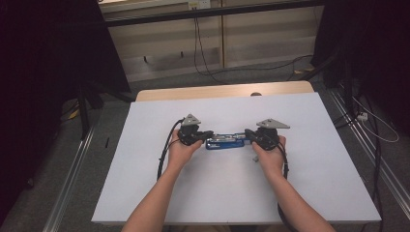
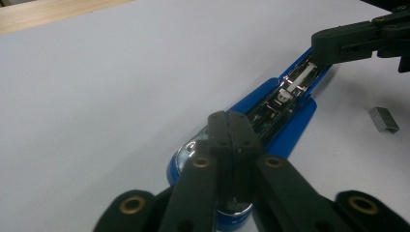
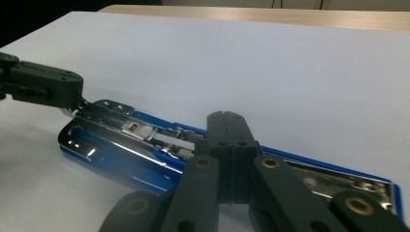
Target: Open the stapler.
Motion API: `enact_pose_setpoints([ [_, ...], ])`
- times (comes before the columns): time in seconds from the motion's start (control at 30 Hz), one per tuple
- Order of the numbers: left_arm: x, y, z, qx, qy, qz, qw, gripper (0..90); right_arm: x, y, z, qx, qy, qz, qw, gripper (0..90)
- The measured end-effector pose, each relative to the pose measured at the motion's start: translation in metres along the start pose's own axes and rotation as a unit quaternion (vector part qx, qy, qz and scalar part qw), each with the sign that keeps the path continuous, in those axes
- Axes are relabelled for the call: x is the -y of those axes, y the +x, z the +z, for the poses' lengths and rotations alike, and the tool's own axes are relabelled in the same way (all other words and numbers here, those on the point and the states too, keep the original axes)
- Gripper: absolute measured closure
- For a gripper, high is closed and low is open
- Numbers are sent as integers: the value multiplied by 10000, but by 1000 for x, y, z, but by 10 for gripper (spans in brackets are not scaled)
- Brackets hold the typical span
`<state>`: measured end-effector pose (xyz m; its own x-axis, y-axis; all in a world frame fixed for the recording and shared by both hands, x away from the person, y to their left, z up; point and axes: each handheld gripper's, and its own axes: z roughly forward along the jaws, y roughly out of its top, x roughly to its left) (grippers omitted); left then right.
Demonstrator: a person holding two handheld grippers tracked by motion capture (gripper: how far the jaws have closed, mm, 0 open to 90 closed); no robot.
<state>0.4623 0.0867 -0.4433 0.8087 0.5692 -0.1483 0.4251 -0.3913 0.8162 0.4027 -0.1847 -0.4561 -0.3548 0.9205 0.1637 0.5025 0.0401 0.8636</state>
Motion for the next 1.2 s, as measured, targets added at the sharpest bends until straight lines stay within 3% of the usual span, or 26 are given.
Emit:
enact_pose_setpoints([
  [0.1,-1,-6,0,17,50,188,9998,759,2,-4,-5,-57,33,-102,9999,900],
  [0.3,-9,-12,-11,-93,-292,14,9995,501,7,-7,-22,-112,104,-468,9988,809],
  [0.33,-10,-12,-14,-147,-293,33,9995,501,8,-8,-25,-139,114,-509,9985,785],
  [0.37,-10,-11,-18,-275,-154,42,9995,440,11,-9,-30,-185,154,-530,9983,727],
  [0.4,-10,-11,-18,-275,-154,42,9995,395,11,-9,-30,-185,154,-530,9983,727],
  [0.47,-9,-10,-25,-383,82,-34,9992,351,14,-9,-35,-204,194,-632,9976,680],
  [0.53,-7,-11,-32,-390,101,-115,9991,244,17,-8,-41,-196,236,-712,9970,581],
  [0.6,-3,-13,-39,-425,72,-115,9990,203,17,-7,-43,-193,244,-720,9969,551],
  [0.63,-1,-14,-43,-386,69,-120,9992,176,19,-6,-47,-135,280,-850,9959,482],
  [0.73,7,-18,-54,-288,-39,-194,9994,155,20,-5,-50,-140,299,-933,9951,402],
  [0.9,20,-22,-78,-363,-290,-218,9987,130,26,-3,-60,-105,336,-931,9950,308],
  [1.0,28,-22,-89,-423,-299,-195,9985,121,30,-2,-65,-60,386,-971,9945,262],
  [1.07,35,-23,-95,-418,-344,-343,9979,114,33,-3,-68,-61,385,-891,9953,246],
  [1.13,41,-24,-101,-409,-340,-360,9979,114,36,-4,-72,-33,367,-704,9968,207],
  [1.2,47,-24,-105,-469,-381,-356,9975,114,36,-4,-73,-27,355,-693,9970,204],
])
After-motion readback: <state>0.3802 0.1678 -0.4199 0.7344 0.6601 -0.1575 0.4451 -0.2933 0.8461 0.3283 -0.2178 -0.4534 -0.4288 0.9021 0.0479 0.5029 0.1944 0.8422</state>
